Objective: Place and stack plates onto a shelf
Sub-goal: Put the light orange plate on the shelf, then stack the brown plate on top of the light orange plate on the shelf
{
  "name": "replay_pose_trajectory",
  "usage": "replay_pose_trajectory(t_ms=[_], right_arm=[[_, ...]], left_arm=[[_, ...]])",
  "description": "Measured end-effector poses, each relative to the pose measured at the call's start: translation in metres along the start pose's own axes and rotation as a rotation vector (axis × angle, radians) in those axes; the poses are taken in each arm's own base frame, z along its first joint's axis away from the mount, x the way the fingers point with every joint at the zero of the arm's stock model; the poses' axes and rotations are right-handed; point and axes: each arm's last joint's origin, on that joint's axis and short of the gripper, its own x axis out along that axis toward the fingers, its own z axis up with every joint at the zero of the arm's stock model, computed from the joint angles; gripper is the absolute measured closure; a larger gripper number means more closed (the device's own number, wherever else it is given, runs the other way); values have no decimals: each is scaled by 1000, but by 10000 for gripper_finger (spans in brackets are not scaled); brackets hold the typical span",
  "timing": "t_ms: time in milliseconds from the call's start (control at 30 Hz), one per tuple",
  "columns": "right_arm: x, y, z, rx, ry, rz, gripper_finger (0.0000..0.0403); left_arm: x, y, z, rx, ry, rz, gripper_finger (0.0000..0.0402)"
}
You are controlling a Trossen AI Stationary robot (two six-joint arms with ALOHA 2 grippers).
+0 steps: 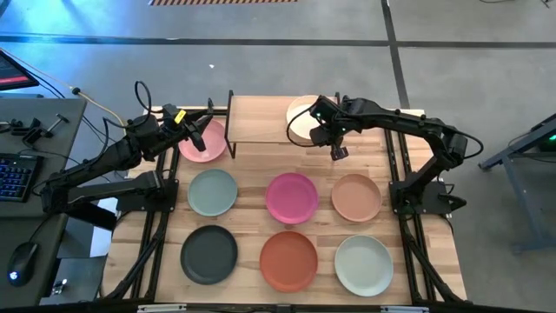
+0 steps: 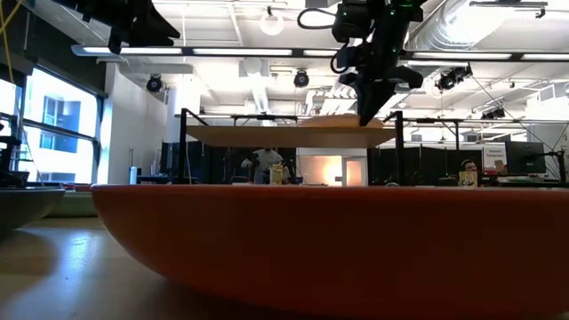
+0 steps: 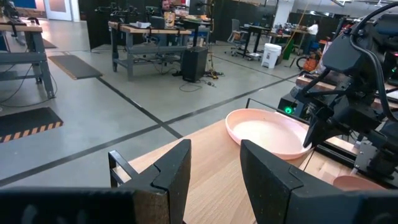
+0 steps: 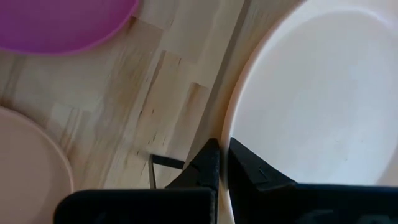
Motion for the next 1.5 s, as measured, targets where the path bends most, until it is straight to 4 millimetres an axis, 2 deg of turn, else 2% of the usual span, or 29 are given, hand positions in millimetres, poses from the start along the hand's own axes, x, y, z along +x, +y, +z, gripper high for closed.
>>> replay_pose_trajectory(t_ms=[267, 567, 733, 900, 1033, 1300, 1500], right_arm=[[0, -4, -6, 29, 7, 10, 398], [1, -6, -10, 29, -1, 28, 312], [-3, -2, -6, 53, -4, 15, 298], [-17, 2, -6, 72, 31, -77, 298], [-35, 8, -8, 117, 38, -141, 298], [-75, 32, -12, 236, -49, -155, 298], [-87, 48, -11, 408, -102, -76, 298]], left_arm=[[0, 0, 0, 0, 0, 0, 273], [0, 0, 0, 0, 0, 0, 273], [0, 0, 0, 0, 0, 0, 273], [0, 0, 0, 0, 0, 0, 273], [0, 0, 0, 0, 0, 0, 273], [0, 0, 0, 0, 0, 0, 273], [0, 0, 0, 0, -1, 0, 273]])
